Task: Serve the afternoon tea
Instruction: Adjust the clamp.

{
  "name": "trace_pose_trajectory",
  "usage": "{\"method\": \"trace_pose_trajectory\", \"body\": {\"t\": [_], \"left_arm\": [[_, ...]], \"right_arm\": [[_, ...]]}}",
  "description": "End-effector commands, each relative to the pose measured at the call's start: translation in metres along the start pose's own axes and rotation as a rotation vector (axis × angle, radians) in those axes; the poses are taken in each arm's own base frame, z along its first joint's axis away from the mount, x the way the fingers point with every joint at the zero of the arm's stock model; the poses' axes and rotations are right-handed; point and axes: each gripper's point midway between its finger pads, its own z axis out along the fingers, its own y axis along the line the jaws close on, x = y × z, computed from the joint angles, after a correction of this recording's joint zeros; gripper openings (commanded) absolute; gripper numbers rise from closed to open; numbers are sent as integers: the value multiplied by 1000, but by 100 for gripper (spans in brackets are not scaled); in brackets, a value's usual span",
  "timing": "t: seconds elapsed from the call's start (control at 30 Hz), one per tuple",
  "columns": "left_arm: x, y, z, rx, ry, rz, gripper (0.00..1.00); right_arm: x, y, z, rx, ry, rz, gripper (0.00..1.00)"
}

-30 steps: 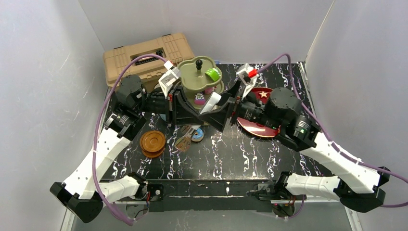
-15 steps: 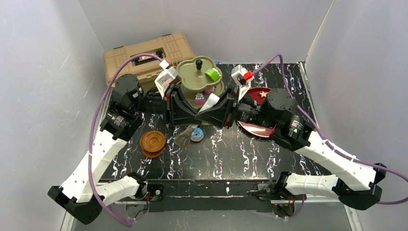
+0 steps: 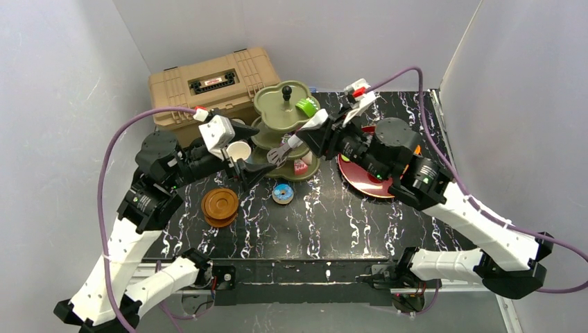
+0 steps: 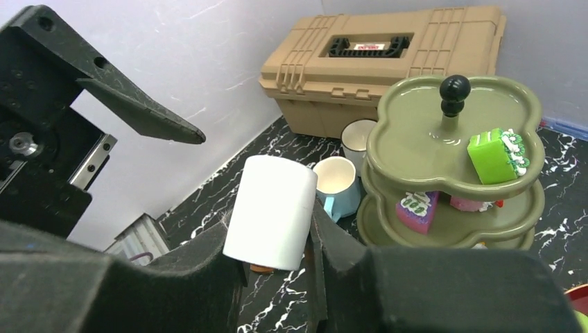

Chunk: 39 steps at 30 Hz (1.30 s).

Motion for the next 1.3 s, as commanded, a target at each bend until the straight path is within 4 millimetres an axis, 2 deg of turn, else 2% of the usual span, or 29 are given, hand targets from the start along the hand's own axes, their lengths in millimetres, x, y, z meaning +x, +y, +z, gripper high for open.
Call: {"method": "trace_pose_trajectory", "body": {"t": [0.0,0.13,0.23,0.4,0.47,0.57,0.63,0.7,0.73,0.83,1.07,1.13,1.17,1.27], "left_arm": [[19,19,22,-22,37,98,98],[24,28,44,-8,29,229,98],[32,23,56,53,50,245,98],[57,13,65,123,100,297,87],[61,16,69,113,102,320,76],[58,18,74,92,80,365,49],[57,16,75,96,70,400,24],[57,15,75,95,69,434,5],[56,15,75,92,66,445,0],[53,19,75,71,61,451,0],[48,21,78,51,57,404,0],[47,21,79,48,57,387,0],[46,21,78,47,56,381,0],[46,18,76,53,56,369,0]], "right_arm": [[-31,3,9,17,-88,12,1],[-27,7,13,8,-75,50,1],[-28,7,12,6,-91,77,1],[-28,7,10,1,-111,107,2],[-25,8,12,-2,-103,117,2],[-16,4,16,17,-85,134,3],[-14,2,18,31,-86,156,11],[-9,2,22,32,-78,178,19],[-7,3,24,31,-72,190,25],[5,4,30,26,-36,220,39],[27,2,40,27,-17,283,56],[29,0,42,31,-26,288,56],[29,-1,42,37,-30,287,53],[17,-1,42,35,-84,290,36]]}}
